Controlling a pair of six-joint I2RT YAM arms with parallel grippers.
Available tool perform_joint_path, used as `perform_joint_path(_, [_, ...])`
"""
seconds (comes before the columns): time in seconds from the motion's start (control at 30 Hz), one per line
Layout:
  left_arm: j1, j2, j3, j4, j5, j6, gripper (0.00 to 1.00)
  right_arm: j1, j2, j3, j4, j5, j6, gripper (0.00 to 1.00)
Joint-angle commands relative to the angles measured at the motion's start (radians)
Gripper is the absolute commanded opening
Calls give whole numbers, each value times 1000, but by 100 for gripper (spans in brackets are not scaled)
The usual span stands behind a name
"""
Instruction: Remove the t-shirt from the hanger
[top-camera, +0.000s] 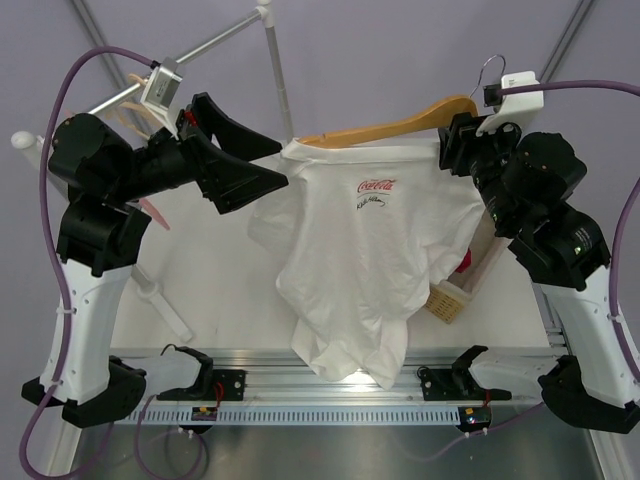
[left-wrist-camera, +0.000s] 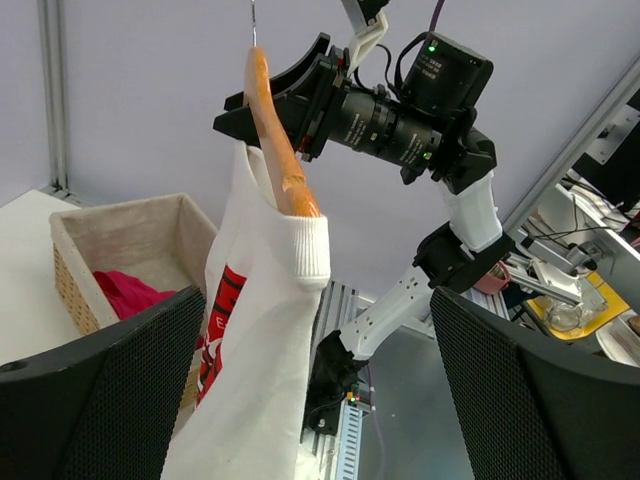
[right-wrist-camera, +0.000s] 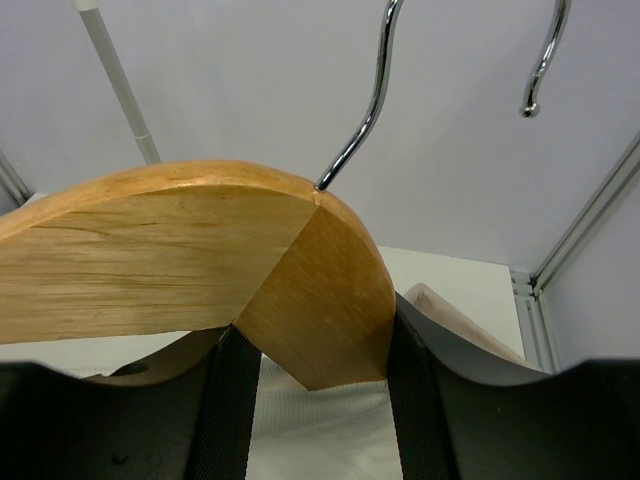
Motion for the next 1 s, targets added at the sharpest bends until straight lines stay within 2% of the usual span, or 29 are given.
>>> perform_joint_path(0.0, [2, 8, 21, -39, -4, 63, 96, -4, 1, 22, 147, 30, 54, 0])
perform_joint_path(0.23, [2, 35, 49, -108, -93, 112, 90, -4, 15, 50, 162, 18, 65, 0])
perform_joint_path(0.33, [2, 51, 79, -113, -99, 118, 73, -4, 15, 52, 167, 17, 67, 0])
perform_joint_path(0.37, [0, 63, 85, -113, -104, 112, 7, -4, 14, 50, 176, 24, 70, 0])
perform_joint_path(0.4, [0, 64, 102, -135, -183, 112, 0, -4, 12, 46, 182, 29, 70, 0])
perform_joint_path(0.53, [3, 60, 121, -226, -332, 149, 0, -9, 36, 68, 205, 157, 83, 0])
perform_joint_path(0.57, [2, 67, 134, -249, -369, 153, 0, -24, 62, 85, 167, 167, 105, 0])
perform_joint_path(0.6, [2, 69, 145, -295, -444, 158, 0, -76, 78, 129, 138, 170, 137, 0])
perform_joint_path(0.7, [3, 74, 174, -361, -542, 185, 0, -161, 119, 206, 30, 164, 280, 0])
perform_joint_path(0.97, [3, 55, 174, -409, -613, 182, 0, -178, 176, 305, -34, 193, 281, 0])
